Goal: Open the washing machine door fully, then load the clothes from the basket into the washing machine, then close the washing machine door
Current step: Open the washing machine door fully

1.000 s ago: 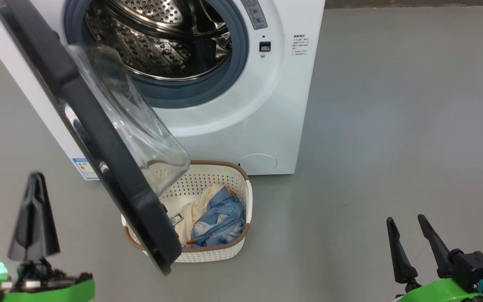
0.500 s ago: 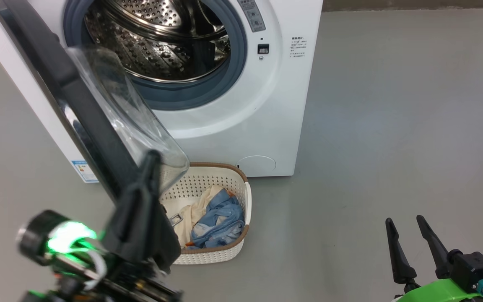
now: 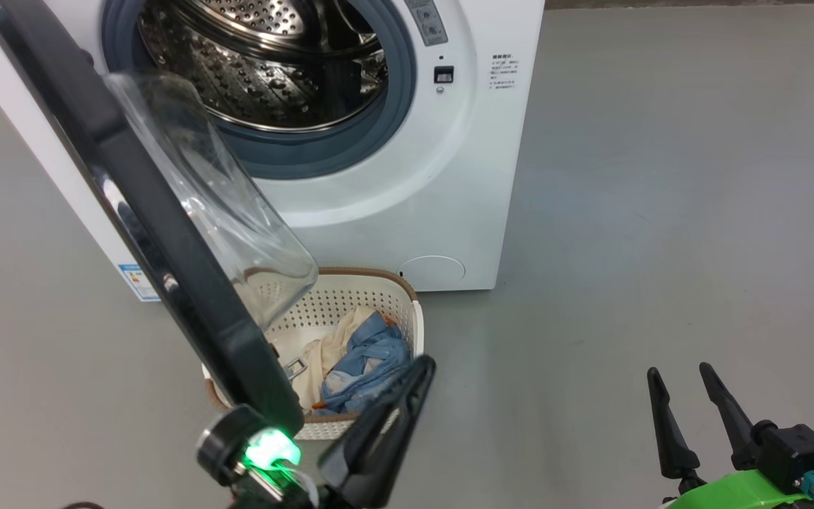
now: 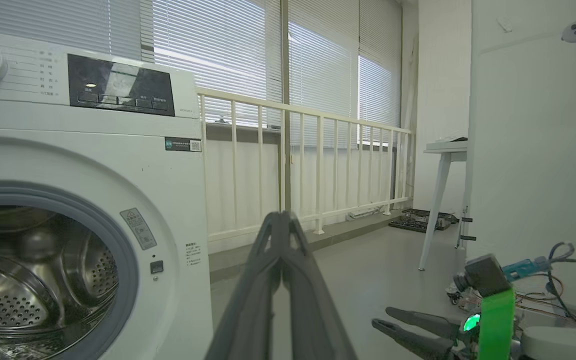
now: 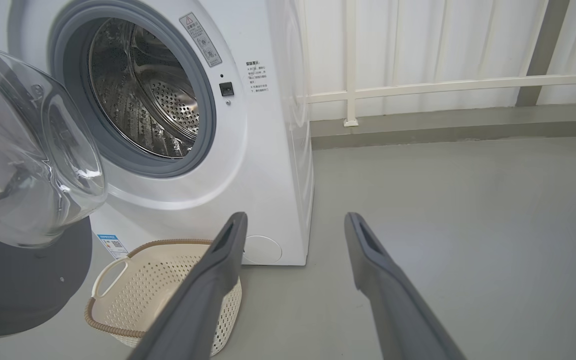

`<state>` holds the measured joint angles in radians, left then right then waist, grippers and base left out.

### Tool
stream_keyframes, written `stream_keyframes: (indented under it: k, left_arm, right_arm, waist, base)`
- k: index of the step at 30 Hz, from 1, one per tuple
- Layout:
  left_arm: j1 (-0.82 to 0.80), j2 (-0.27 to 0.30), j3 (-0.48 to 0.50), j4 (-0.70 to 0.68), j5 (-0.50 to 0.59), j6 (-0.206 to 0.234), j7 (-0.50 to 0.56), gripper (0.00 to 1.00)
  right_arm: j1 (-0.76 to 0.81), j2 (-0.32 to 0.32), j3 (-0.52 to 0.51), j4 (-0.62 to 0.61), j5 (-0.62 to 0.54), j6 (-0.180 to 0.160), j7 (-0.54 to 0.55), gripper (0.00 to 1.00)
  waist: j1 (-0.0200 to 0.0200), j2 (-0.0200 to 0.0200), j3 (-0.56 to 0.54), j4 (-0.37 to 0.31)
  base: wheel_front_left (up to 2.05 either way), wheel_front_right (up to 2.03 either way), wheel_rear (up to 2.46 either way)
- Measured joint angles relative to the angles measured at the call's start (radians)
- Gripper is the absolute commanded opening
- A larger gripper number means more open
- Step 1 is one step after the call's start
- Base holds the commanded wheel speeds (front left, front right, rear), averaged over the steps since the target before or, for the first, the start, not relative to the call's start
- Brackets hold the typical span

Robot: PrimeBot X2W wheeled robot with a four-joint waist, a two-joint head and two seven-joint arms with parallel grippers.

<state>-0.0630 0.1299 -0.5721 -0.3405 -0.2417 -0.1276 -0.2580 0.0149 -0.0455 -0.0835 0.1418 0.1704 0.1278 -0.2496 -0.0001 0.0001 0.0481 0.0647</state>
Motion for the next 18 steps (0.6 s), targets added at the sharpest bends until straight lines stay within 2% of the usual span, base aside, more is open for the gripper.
stream_keyframes:
  k: [8,18]
  left_arm:
    - [0.034,0.000,-0.021,0.123,-0.012,0.000,0.000,0.00]
    - [0.042,-0.023,0.081,0.316,-0.040,0.000,0.001,0.00]
  right_arm:
    - [0.000,0.000,0.003,0.000,0.000,0.000,0.000,1.00]
    - [-0.001,0.000,0.011,0.002,0.009,0.000,0.000,1.00]
  waist:
    - [0.0001,0.0000,0.004,0.005]
    - [0.0001,0.0000,0.017,0.002]
  base:
    - [0.00,0.00,0.00]
    - [0.00,0.00,0.00]
